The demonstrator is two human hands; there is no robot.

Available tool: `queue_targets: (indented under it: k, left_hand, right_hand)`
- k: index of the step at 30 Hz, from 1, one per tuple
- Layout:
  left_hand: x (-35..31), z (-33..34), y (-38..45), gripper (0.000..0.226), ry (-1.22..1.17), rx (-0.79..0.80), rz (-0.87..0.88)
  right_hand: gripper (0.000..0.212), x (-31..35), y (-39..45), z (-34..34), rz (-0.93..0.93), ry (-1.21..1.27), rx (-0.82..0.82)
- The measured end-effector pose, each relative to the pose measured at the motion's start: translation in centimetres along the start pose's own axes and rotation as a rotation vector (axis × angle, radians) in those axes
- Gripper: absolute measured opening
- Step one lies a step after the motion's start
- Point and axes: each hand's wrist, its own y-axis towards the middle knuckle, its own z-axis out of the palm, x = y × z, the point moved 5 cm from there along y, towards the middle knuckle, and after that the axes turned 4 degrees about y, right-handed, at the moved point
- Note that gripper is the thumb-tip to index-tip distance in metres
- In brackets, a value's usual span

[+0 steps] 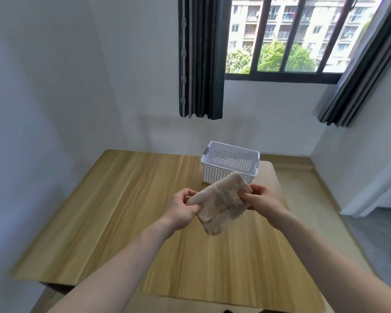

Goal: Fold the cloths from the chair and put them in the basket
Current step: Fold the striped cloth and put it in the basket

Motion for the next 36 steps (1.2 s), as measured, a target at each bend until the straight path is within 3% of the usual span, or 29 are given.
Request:
queue_targets:
  k: [13,20,27,36]
  left_hand:
    - [-0.9,8.2,19.2,0.018,0.028,-0.119,-0.169]
    - [-0.4,9.9,27.6,0.014,0.248,-0.094,-0.225]
    - [1.6,10.8,31.3,0.016,0.416,-0.012,-0.282]
    - [4.9,10.2,28.4,0.020,0.355,0.094,-0.354]
  right_hand:
    - [0.005,-1.7,22.4,-7.1,0.072,-0.186,0.133]
    - [0.023,-3.7,30.7,-7.1,0.147,-0.441,0.156]
    - [0.021,-7.4,33.8,-5.7,0.153,-0.774,0.255]
    - [0.023,-9.5,29.0,-4.4,0.237,-0.651,0.402]
